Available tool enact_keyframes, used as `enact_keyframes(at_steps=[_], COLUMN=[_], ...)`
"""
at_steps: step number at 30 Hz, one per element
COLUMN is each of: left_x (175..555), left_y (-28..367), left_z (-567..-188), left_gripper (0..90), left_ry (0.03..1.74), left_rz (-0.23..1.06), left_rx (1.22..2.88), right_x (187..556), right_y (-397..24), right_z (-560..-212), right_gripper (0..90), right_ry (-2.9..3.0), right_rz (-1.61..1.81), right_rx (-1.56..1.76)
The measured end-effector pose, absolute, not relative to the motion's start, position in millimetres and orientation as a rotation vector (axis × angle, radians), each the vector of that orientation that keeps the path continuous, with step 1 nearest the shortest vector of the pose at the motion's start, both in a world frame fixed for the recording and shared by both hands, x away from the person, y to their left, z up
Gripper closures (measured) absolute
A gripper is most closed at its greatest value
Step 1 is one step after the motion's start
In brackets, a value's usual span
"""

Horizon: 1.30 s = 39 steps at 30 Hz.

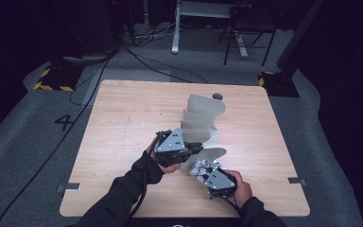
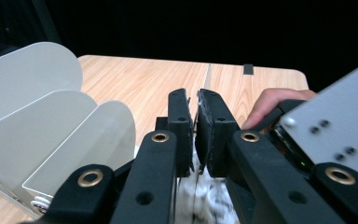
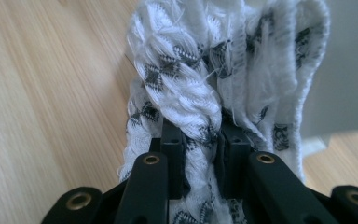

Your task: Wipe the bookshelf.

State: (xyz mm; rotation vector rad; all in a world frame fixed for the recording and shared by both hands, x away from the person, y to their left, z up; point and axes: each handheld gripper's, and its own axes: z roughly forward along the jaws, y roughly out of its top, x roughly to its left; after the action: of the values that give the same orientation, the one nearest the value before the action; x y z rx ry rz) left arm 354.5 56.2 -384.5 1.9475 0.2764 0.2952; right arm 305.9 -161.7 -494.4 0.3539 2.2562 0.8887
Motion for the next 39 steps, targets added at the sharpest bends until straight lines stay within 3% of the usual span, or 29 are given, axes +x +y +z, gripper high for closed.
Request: enact_keyframes(at_steps=[17, 29, 39], left_x=[355.3, 355.0, 355.8], left_y=[57.1, 63.2, 64.8], left_z=[-385.6, -385.9, -386.9], left_gripper=[83.2, 83.0, 84.5], left_ry=[0.274, 0.284, 0.295], left_rz=[0.288, 0.296, 0.274], left_rx=[1.946, 1.947, 1.933], right_x=[288.6, 302.0, 296.7], right_y=[-125.4, -166.1, -199.4], right_z=[-450.4, -479.7, -440.1], right_gripper=[76.1, 76.3, 76.2], right_ry=[2.08, 2.21, 2.022], right_rz=[0.995, 0.857, 0.974], right_rx=[0.18, 0.303, 0.393])
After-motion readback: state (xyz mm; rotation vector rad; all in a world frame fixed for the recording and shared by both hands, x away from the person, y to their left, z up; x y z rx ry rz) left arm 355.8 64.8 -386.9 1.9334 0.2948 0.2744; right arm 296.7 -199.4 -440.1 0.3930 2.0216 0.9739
